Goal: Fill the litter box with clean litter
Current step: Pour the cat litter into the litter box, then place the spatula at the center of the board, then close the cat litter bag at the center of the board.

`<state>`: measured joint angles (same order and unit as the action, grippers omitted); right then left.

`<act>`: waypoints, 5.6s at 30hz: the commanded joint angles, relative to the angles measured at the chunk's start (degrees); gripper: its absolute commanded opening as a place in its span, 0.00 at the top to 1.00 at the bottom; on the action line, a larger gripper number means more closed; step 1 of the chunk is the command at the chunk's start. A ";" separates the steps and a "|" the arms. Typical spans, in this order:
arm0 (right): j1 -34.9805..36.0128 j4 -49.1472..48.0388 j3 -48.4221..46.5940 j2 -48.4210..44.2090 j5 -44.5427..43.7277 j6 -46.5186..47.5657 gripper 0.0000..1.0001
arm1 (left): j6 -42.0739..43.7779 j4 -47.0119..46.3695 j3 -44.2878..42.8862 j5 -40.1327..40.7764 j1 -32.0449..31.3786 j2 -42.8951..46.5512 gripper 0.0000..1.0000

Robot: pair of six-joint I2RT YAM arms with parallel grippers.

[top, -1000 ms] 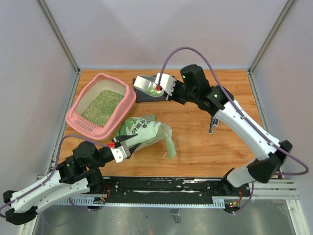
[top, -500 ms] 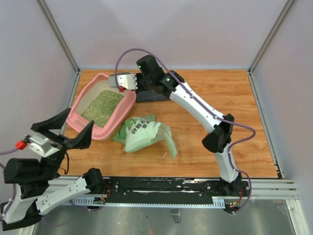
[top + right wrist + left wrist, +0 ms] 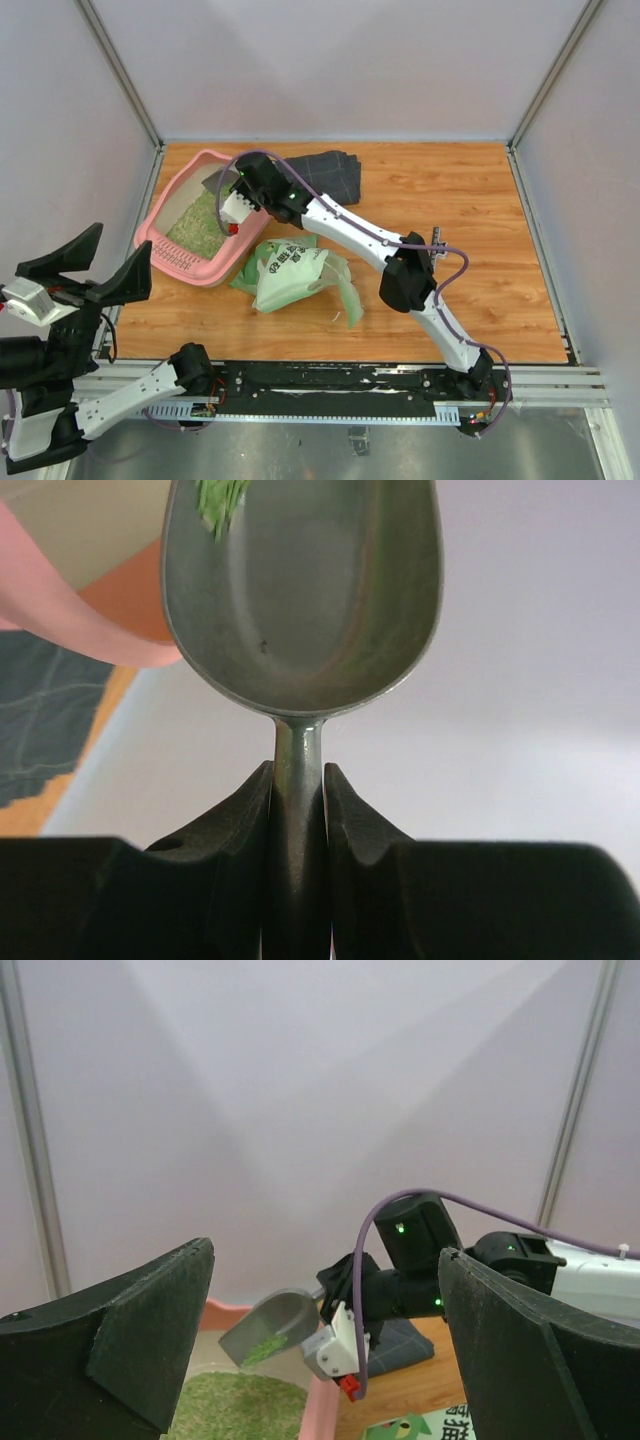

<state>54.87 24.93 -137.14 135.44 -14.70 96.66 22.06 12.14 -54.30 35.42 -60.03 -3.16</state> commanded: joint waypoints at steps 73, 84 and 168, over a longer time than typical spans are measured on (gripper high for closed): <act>-39.38 -8.55 57.55 -32.89 9.54 -89.37 0.96 | -7.66 4.15 10.89 -38.07 -0.14 -31.68 0.33; -40.40 -15.93 52.51 -20.07 6.41 -90.77 0.92 | -10.12 8.37 11.12 -43.15 -0.13 -31.56 0.58; -11.55 -28.70 86.28 -64.08 56.86 -54.66 0.84 | 0.45 4.56 3.68 -33.48 -0.14 -30.57 1.00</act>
<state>42.41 -6.07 -49.30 73.01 41.06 42.13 22.48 26.37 -46.61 4.91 -60.07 -34.98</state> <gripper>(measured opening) 0.290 0.009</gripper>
